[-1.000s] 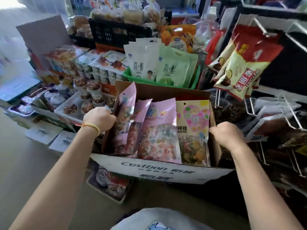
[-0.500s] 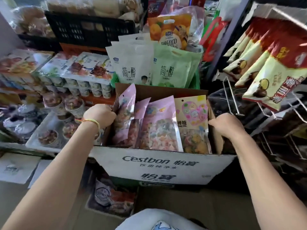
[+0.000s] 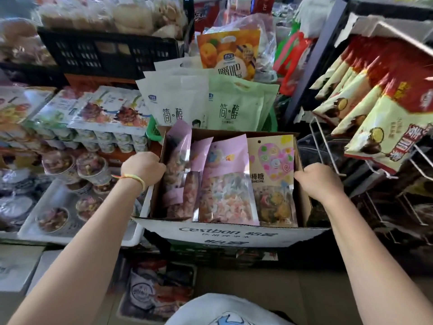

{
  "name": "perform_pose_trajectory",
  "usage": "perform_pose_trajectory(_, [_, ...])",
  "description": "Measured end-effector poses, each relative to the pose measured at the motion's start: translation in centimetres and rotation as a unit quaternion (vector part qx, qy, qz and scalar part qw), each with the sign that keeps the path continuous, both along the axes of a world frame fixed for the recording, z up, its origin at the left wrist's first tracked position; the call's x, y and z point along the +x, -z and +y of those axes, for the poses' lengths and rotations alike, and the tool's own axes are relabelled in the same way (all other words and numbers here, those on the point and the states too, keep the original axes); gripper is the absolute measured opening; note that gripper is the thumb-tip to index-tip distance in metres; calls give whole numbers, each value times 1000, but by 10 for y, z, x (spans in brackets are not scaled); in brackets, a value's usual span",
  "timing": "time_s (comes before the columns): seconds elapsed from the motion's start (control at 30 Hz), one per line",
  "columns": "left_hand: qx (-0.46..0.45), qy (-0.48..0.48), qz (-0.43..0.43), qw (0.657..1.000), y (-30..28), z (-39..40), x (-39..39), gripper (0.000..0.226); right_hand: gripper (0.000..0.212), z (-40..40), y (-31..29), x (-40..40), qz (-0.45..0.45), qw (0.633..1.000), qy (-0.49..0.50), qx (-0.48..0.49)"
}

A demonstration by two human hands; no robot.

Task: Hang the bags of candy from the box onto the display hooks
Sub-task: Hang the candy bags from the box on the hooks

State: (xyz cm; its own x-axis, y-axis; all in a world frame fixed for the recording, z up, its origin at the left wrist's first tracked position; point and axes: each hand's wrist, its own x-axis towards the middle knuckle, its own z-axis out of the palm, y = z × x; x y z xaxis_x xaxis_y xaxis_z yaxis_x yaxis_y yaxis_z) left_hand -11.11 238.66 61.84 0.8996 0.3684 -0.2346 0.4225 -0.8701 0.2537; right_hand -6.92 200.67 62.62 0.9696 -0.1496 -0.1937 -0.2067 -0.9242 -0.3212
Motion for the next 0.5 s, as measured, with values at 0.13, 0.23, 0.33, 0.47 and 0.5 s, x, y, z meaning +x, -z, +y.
perform_pose_trajectory(0.13, [6,2,-4,1000,6,-3,-4,21,44,-2,6,1,17,1000,-7,-10])
perform_pose_trajectory(0.23, [6,-10,-26,1000,4,2,-6,23,44,-6,2,1,13,1000,-7,-5])
perform_pose_trajectory(0.33, [23,-5,-12,1000,4,1,-8,24,41,-2,4,-2,19,1000,-8,-5])
perform_pose_trajectory(0.47, [37,9,20,999,7,2,-10,28,40,6,5,-7,46,998,-17,-24])
perform_pose_trajectory(0.5, [39,8,20,999,9,4,-12,28,40,5,5,-9,48,998,-17,-32])
